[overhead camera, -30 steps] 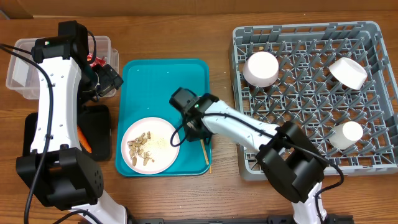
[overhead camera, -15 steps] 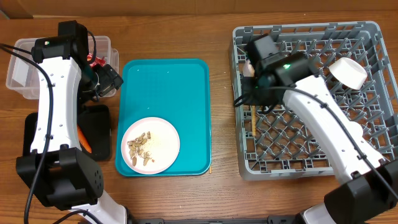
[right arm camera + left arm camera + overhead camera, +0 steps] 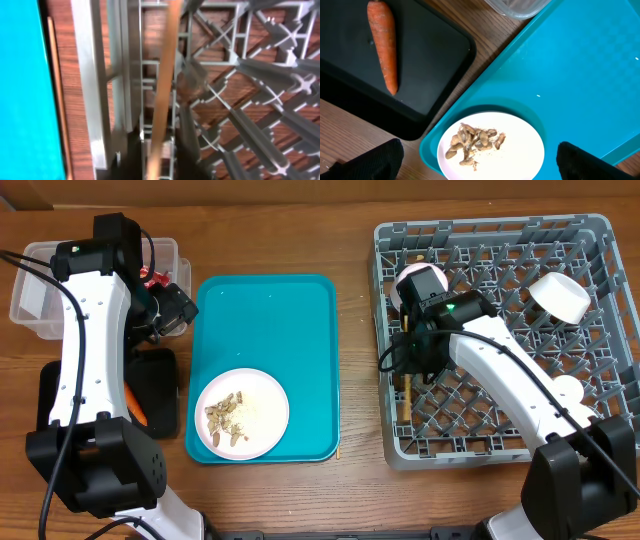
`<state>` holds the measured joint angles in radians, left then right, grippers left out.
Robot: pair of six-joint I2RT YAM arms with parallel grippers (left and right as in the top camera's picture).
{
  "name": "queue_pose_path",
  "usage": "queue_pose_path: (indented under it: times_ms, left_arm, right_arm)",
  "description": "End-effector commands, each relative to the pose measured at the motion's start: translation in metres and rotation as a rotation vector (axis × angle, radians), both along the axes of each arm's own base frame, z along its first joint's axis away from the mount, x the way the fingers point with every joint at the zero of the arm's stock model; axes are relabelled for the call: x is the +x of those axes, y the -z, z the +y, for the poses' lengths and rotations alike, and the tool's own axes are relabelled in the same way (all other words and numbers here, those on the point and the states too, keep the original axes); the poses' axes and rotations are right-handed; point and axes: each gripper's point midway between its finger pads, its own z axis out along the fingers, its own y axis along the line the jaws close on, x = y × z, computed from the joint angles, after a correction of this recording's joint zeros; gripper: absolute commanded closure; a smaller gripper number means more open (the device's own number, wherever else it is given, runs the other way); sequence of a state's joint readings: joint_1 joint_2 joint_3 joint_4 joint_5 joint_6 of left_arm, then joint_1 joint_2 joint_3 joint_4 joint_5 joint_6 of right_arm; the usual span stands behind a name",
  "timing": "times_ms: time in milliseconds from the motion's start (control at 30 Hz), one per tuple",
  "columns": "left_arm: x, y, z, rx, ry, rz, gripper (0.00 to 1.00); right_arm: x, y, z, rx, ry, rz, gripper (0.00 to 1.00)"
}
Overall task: Sort waste into correct bins and load items into the dishwasher
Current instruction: 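Carry the chopstick right and lay it along the rack edge, then lower the left gripper onto the white plate rim and grasp it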
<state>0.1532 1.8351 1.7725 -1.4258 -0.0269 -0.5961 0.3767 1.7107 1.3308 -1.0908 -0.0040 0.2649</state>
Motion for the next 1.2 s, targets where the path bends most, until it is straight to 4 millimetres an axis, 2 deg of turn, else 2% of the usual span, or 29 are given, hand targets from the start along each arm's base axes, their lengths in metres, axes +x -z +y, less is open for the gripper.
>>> queue_pose_path:
  times_ms: [0,100,200,333,433,533,567,633,733,767,900,1000,1167]
  left_arm:
    - [-0.002,0.0,-0.003,-0.003,0.006,0.006,0.0]
    - [-0.001,0.0,-0.008,-0.001,0.047,0.006,0.0]
    - [0.001,0.0,-0.019,0.0,0.11,0.004,0.0]
    - [0.004,0.0,-0.045,-0.01,0.229,0.002,0.01]
    - [0.006,0.004,-0.066,-0.008,0.32,-0.002,0.05]
    - [0.006,0.019,-0.086,-0.007,0.384,0.001,0.14]
    - [0.006,0.026,-0.089,-0.006,0.397,0.003,0.23]
    - [0.005,0.044,-0.092,-0.004,0.407,0.009,0.38]
    - [0.005,0.061,-0.09,0.001,0.404,0.01,0.6]
    - [0.004,0.077,-0.08,0.038,0.388,0.014,0.89]
    - [0.003,0.103,-0.061,0.109,0.365,0.02,0.94]
    - [0.0,0.118,-0.055,0.142,0.361,0.03,0.96]
    - [-0.008,0.132,-0.04,0.22,0.357,0.072,0.96]
  right_arm:
    - [0.0,-0.001,0.003,0.007,-0.009,-0.005,0.6]
    - [0.004,-0.013,0.004,0.018,-0.005,-0.029,0.6]
    - [0.011,-0.038,0.007,0.043,-0.005,-0.092,0.6]
    - [0.013,-0.067,0.009,0.076,-0.007,-0.166,0.61]
    - [0.011,-0.078,0.008,0.089,-0.008,-0.199,0.65]
    - [0.01,-0.084,0.008,0.097,-0.009,-0.214,0.76]
    - [0.009,-0.084,0.009,0.103,-0.01,-0.209,0.81]
    - [0.007,-0.084,0.011,0.113,-0.014,-0.199,0.86]
    - [0.006,-0.083,0.012,0.119,-0.016,-0.193,0.86]
    - [0.005,-0.083,0.012,0.121,-0.017,-0.192,0.86]
    - [0.005,-0.083,0.012,0.121,-0.017,-0.191,0.86]
    - [0.004,-0.083,0.012,0.12,-0.017,-0.188,0.86]
    - [0.005,-0.083,0.012,0.12,-0.017,-0.188,0.86]
